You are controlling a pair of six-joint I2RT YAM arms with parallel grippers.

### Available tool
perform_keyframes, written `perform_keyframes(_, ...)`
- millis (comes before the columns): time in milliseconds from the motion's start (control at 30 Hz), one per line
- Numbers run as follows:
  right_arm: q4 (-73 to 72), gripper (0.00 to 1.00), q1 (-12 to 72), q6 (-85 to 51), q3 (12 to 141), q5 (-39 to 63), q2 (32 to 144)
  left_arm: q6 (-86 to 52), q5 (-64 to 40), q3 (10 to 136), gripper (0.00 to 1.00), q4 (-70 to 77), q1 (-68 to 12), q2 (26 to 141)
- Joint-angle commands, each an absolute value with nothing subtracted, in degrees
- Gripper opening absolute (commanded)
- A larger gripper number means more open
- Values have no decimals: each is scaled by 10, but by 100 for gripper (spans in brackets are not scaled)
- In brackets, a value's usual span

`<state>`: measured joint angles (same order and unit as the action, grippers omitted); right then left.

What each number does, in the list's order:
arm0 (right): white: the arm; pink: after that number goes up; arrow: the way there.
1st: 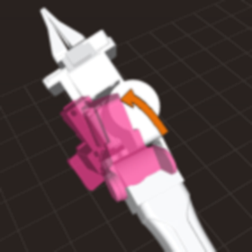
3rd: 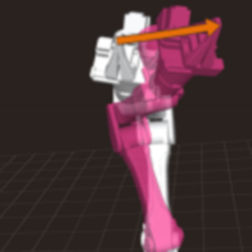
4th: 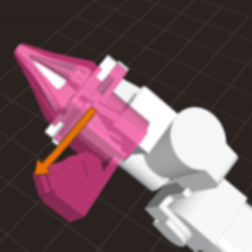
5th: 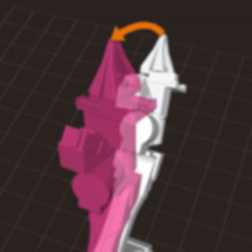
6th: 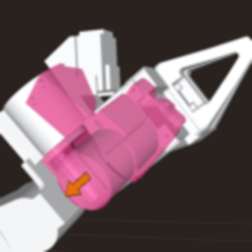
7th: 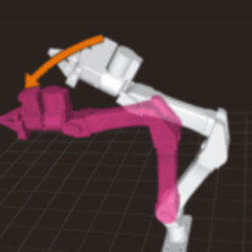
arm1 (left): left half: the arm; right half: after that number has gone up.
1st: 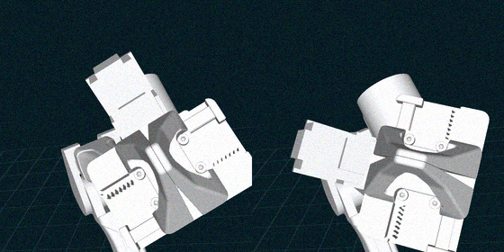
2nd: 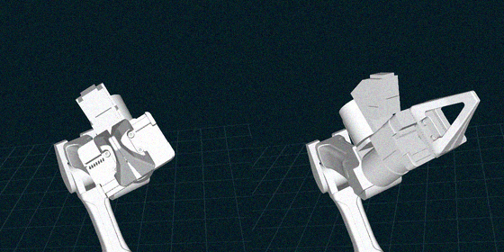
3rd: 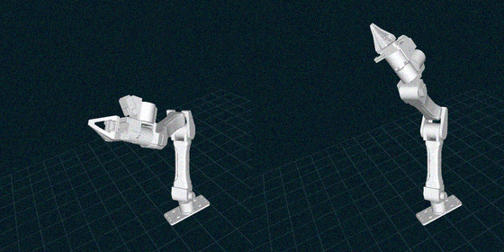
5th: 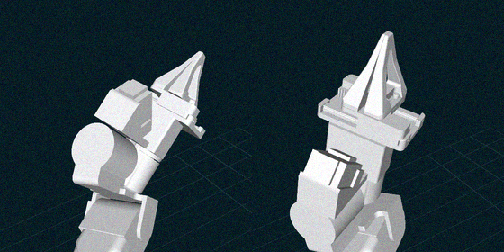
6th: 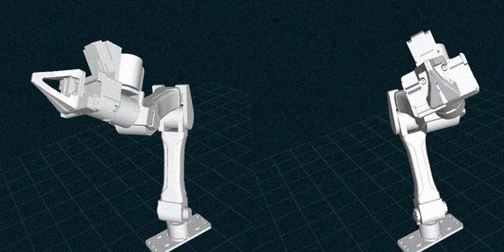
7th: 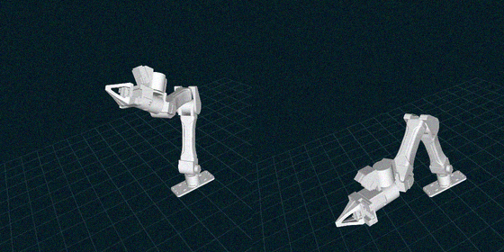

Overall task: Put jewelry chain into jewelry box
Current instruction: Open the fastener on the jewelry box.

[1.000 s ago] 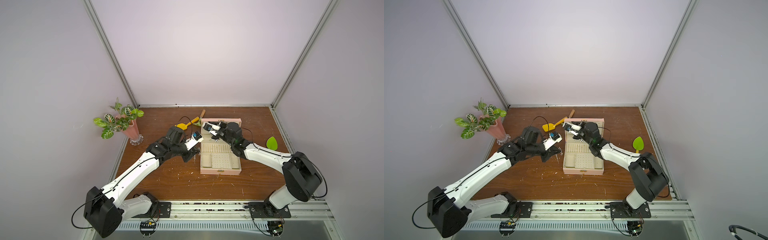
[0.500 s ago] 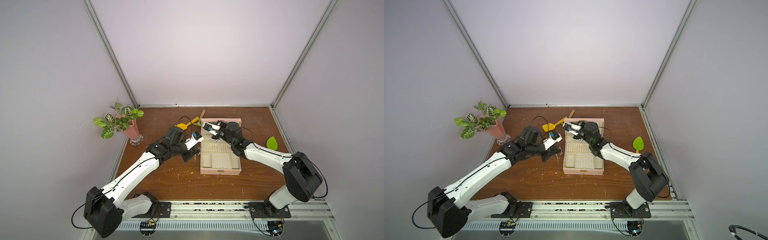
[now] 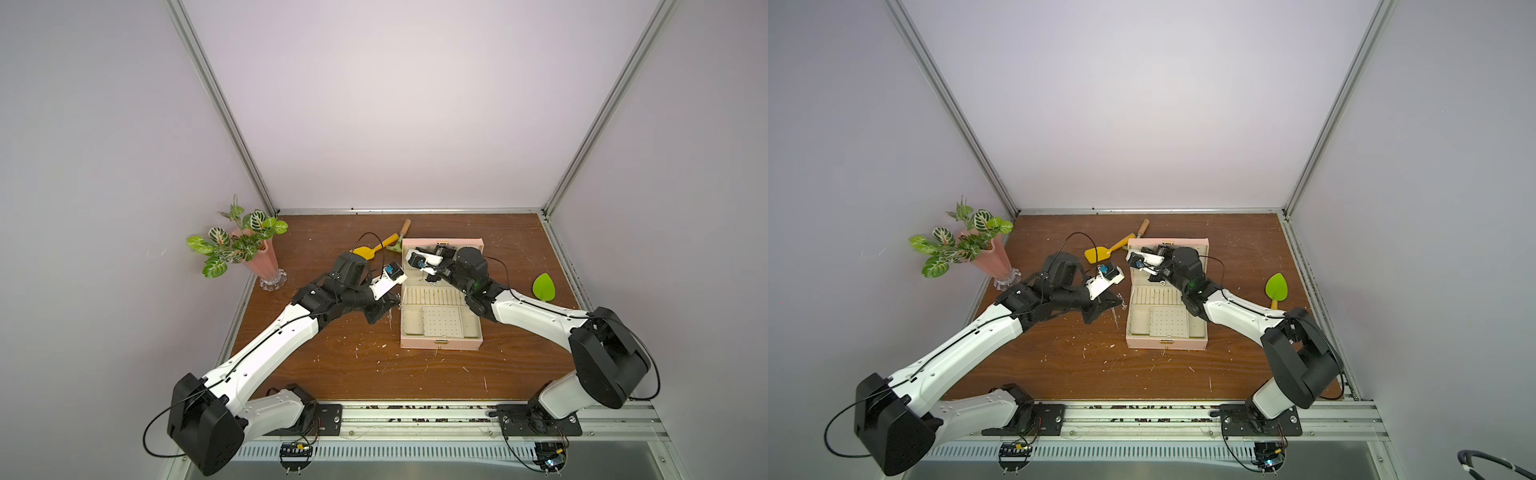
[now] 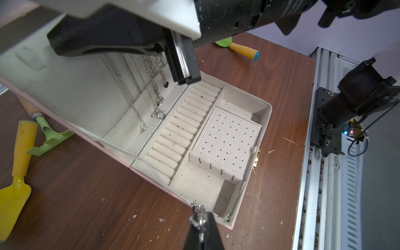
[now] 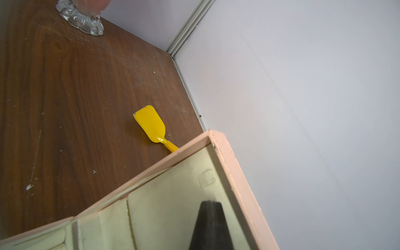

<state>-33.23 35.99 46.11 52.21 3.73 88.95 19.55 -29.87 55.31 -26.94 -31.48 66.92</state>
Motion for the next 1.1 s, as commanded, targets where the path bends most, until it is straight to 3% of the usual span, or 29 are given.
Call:
perform_keyframes(0,-249,0,359,478,502,43,905,196,-312,547,1,-265,-307,661)
perform_keyframes(900,-249,0,364,512,487,26,928,196,-311,547,1,-265,-304,663)
perform_keyframes(1067,-274,16,367,481,479,53,888,197,-311,549,1,-265,-303,664)
